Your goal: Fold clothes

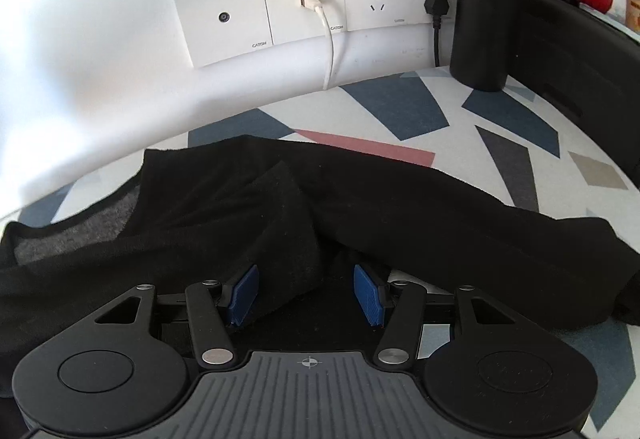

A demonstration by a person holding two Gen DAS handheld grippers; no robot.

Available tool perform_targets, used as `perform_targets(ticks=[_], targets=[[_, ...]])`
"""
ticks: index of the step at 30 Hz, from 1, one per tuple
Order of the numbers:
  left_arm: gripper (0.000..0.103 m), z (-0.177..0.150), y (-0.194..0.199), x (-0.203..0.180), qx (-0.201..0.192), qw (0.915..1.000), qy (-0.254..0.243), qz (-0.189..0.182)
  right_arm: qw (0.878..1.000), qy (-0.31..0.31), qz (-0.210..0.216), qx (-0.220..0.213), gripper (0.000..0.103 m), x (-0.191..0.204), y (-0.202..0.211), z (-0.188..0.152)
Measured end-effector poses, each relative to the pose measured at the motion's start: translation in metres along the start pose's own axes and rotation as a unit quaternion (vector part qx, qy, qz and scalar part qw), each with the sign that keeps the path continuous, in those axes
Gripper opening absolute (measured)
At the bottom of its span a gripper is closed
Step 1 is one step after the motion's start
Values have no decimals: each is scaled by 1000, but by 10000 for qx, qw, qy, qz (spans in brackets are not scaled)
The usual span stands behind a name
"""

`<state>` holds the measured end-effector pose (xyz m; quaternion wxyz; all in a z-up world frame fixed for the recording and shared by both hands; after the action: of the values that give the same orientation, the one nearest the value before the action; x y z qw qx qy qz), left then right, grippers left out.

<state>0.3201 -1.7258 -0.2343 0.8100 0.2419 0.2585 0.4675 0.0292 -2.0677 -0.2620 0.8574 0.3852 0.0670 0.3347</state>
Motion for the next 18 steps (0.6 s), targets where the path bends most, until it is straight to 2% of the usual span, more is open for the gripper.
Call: perform_targets(ticks=[5, 6, 8, 9, 10, 12, 14, 15, 18], targets=[[25, -23, 11, -25, 447, 9952, -830, -256, 9999, 137, 11, -90, 50, 3, 5, 1], [26, -28, 7, -30, 501, 9933, -1020, -206, 9998, 179, 8, -94, 51, 4, 5, 1], [26, -34, -11, -30, 554, 9904, -1242, 248, 9997, 231, -39, -86, 51, 5, 3, 1], [35, -33, -19, -26, 505, 9914, -1149, 369, 9997, 242, -66, -74, 51, 5, 2, 0], [39, -31, -23, -21, 370, 9938, -963, 405, 9997, 213, -91, -55, 51, 4, 2, 0], [40, -28, -21, -18, 190, 9961, -700, 509, 9998, 171, -109, -41, 51, 2, 2, -2], [47, -31, -9, -18, 165, 9978, -521, 377, 9998, 142, -98, -48, 51, -1, 3, -3], [55, -34, -1, -19, 176, 9984, -477, 242, 9999, 127, -93, -52, 51, -3, 4, -4], [58, -53, 31, -22, 211, 9983, -529, 76, 9999, 83, -78, -62, 51, -7, 5, -6]])
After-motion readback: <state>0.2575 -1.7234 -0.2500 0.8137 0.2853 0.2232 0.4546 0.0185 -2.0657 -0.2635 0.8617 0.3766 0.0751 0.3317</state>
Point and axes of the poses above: each gripper's, at about its wrist camera, not at the fingertips, and y roughly against the way its jaws point, x to its left, z to its top, the point moved 3 cm from there along -y, roughly the way its jaws point, and after that the axes turned 4 degrees about -x, right-handed, at the moved point
